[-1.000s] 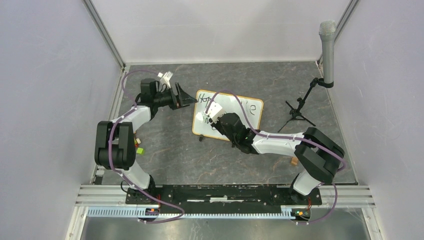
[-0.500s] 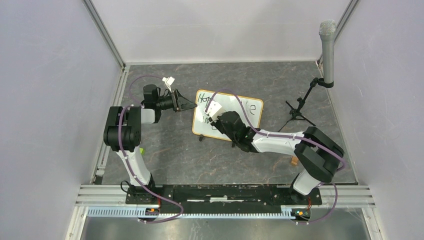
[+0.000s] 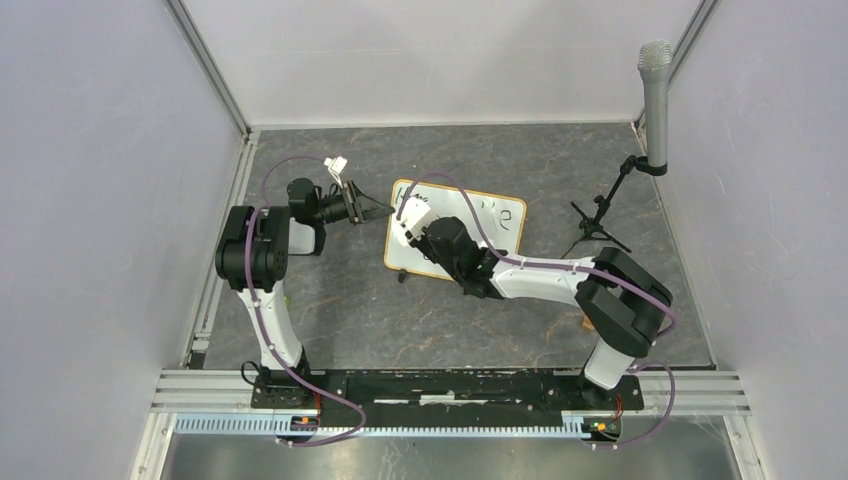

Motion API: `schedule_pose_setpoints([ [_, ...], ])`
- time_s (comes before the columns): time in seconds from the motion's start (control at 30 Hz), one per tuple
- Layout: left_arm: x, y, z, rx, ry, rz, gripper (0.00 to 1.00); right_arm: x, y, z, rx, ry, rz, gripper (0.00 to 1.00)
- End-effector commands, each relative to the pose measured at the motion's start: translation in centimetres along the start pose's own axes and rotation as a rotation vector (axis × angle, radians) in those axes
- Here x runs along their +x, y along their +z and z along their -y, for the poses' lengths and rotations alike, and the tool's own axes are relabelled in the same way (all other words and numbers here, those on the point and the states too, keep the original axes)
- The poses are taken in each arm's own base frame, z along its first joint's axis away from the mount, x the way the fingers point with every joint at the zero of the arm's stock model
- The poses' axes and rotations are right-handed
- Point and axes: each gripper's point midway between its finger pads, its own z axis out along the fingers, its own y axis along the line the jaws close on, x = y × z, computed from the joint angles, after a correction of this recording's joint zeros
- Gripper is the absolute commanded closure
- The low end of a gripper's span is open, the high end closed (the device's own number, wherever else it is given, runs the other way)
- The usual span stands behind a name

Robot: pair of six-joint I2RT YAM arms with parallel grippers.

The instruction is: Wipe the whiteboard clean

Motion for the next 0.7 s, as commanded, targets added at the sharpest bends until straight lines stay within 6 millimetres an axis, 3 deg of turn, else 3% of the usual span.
schedule_pose_setpoints([
  [0.0,-0.2,0.3,1.9,0.073,0.061,0.002,0.55,-1.7,1.1,0.2,0.031,0.011,0.019,0.66],
  [0.17,0.5,1.0,2.2,0.084,0.066,-0.020,0.60,-2.1,1.6,-0.6,0.039,-0.013,0.018,0.65],
  [0.23,0.4,0.9,2.2,0.076,0.083,-0.018,0.66,-2.3,1.9,-1.3,0.034,-0.029,0.012,0.64],
  [0.4,1.0,0.7,0.5,-0.014,0.096,-0.043,0.77,-2.5,2.5,-2.1,0.029,-0.038,-0.005,0.62],
  [0.67,0.7,0.2,-0.5,-0.115,0.172,-0.045,0.88,-0.4,2.6,-2.3,0.050,-0.064,-0.050,0.66],
])
